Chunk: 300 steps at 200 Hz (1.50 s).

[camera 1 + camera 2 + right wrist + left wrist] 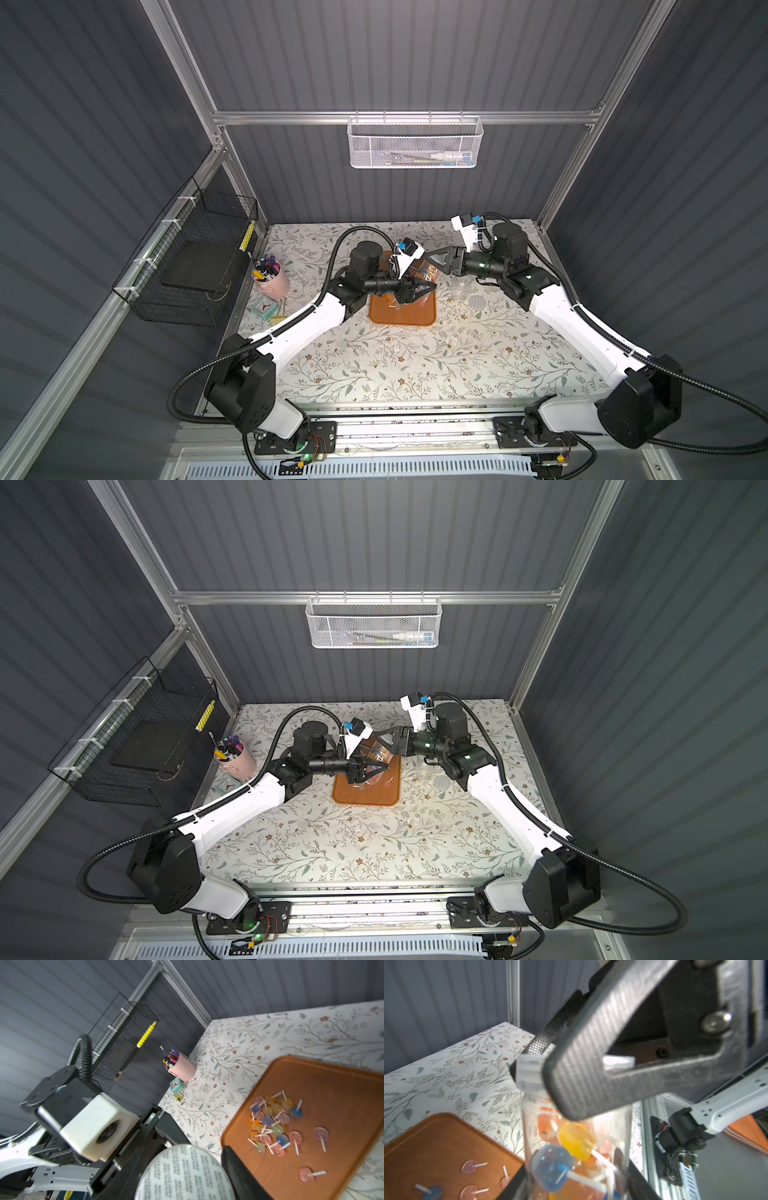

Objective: Pour the candies out of the jar
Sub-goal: Unscrew the lid from the jar.

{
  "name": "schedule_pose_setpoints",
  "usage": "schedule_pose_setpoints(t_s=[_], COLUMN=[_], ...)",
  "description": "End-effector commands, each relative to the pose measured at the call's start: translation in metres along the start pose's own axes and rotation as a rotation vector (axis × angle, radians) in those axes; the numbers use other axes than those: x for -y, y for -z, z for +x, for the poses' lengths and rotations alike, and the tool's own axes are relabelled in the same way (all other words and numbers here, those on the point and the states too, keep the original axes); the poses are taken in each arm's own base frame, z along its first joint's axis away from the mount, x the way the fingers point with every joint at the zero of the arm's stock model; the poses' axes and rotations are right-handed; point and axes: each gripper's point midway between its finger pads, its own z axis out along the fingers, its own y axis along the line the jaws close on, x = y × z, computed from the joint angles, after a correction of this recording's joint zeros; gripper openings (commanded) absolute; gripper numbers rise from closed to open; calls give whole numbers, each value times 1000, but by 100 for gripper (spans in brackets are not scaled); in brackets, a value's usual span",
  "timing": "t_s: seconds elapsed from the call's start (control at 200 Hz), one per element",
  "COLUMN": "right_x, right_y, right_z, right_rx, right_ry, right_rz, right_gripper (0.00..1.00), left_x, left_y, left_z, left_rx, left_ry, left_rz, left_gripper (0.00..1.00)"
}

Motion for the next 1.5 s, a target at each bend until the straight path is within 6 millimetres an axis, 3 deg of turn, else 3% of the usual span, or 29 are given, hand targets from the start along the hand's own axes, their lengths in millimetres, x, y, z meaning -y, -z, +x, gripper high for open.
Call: schedule_pose_setpoints(t_s=[0.0, 0.215, 0.295, 0.445, 0.63, 0.705, 0.86, 1.066, 1.496], right_x=[-58, -58, -54, -36, -1, 6, 18, 18, 39], right_y=[13, 14, 14, 14, 16, 16, 14, 1, -17], right_z=[-21, -20, -20, -19, -16, -13, -9, -6, -4], right_rx=[40, 32, 34, 46, 38, 34, 42, 27, 24], right_ry=[175, 172, 169, 157, 88, 54, -44, -76, -120], right_rz=[-224, -219, -193, -89, 98, 127, 170, 170, 279], right_gripper=[54, 56, 63, 85, 90, 99, 99, 99, 71], left_x=[52, 48, 43, 22, -2, -7, -19, -26, -27], left_y=[2, 0, -1, -1, 4, 5, 7, 5, 4], left_z=[-7, -8, -7, -1, -1, -2, -1, 4, 4], left_rx=[24, 24, 15, -14, -1, 3, -8, -27, -28], left_ry=[-27, -16, -19, -22, -41, -49, -53, -44, -40], left_rz=[279, 273, 242, 97, -69, -113, -181, -206, -219], left_gripper=[0, 0, 0, 0, 0, 0, 0, 0, 0])
